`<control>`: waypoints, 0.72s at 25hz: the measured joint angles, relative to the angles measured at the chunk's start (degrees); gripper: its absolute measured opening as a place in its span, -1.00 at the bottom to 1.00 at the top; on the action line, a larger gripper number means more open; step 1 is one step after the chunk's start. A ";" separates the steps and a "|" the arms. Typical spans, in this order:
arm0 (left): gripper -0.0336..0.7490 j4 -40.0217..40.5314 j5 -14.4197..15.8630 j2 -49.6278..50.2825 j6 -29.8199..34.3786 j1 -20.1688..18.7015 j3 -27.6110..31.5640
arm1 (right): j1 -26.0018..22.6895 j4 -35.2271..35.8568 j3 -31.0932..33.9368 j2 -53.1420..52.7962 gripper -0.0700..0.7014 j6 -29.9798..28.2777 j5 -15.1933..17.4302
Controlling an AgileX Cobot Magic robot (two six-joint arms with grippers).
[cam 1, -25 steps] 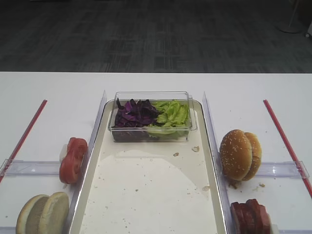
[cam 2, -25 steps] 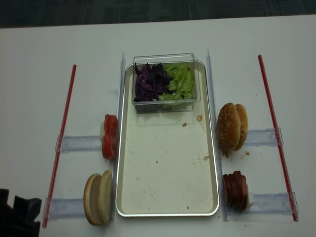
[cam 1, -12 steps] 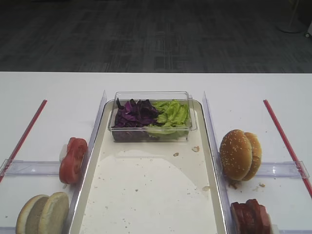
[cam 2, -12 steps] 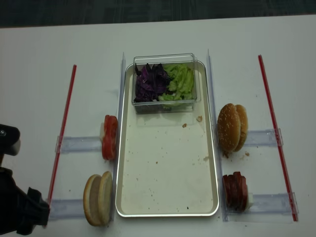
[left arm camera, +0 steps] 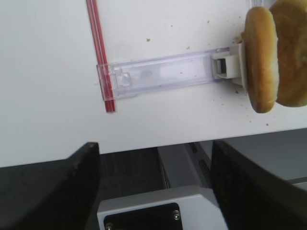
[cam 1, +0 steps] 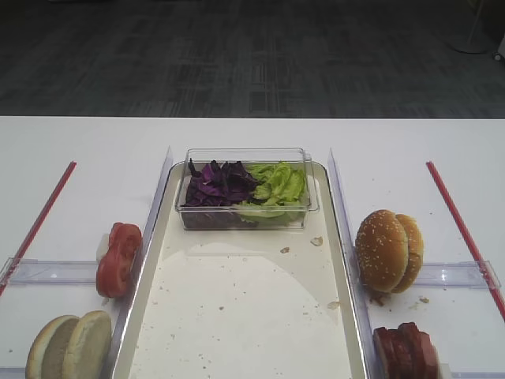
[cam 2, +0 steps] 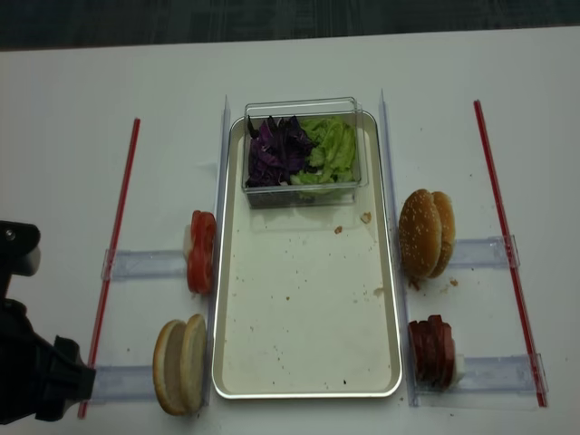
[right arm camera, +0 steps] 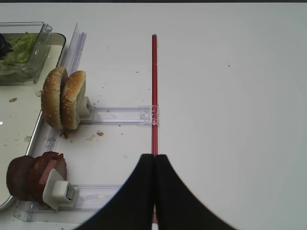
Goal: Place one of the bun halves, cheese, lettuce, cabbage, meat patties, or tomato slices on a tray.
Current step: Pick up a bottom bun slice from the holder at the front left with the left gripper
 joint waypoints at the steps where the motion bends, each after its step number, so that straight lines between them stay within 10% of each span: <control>1: 0.24 0.00 0.00 0.00 -0.03 0.00 0.00 | 0.00 0.00 0.00 0.00 0.13 0.00 0.00; 18: 0.24 -0.34 -0.42 0.00 -2.56 0.00 0.00 | 0.00 0.00 0.00 0.00 0.13 0.00 0.00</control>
